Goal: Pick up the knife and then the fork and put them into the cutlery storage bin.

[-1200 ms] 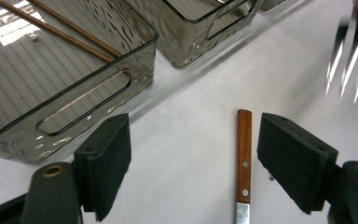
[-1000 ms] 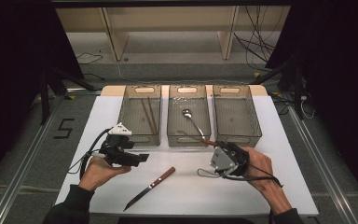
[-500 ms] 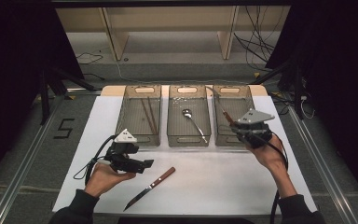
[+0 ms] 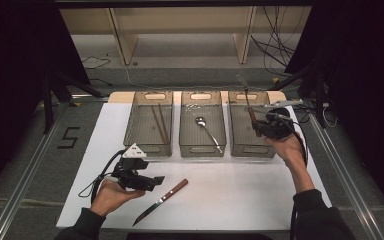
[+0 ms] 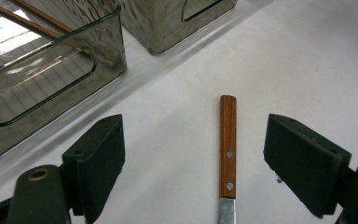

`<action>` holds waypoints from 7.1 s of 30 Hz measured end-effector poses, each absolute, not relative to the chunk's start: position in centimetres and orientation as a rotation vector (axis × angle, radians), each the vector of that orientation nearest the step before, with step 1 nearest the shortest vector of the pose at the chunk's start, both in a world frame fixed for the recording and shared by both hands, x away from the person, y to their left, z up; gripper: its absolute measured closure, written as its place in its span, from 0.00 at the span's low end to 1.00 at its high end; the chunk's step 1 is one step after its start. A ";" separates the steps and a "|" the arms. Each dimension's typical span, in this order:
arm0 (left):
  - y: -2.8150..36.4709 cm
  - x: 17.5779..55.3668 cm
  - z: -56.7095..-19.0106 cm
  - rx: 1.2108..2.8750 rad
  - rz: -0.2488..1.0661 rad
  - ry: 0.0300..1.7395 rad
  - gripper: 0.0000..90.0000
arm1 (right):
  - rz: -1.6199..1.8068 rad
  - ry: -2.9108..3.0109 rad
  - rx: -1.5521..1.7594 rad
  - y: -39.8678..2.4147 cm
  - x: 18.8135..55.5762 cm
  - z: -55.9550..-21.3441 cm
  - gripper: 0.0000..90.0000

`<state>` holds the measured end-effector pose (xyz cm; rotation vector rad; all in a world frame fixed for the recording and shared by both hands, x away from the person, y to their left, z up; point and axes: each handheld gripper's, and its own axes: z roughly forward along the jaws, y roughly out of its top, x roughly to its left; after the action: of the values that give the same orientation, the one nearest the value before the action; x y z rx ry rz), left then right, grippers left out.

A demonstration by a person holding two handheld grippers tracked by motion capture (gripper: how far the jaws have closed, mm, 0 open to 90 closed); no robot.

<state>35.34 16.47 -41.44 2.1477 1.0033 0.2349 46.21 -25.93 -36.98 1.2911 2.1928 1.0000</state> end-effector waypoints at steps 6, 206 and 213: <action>16.5 35.0 -41.6 2.122 0.245 0.995 0.22 | 1.008 2.188 1.380 -26.2 47.6 -37.2 0.90; 9.1 35.8 -42.3 2.684 0.025 0.773 0.85 | 1.242 2.480 0.639 -16.3 31.5 -41.3 0.29; 8.7 35.9 -41.8 2.677 0.034 0.749 0.85 | 1.220 2.500 0.582 -15.1 31.0 -41.9 0.29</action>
<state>35.88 8.73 -41.78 2.6769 0.7495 0.0345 31.04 -15.10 -41.91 0.5823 2.5004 1.2200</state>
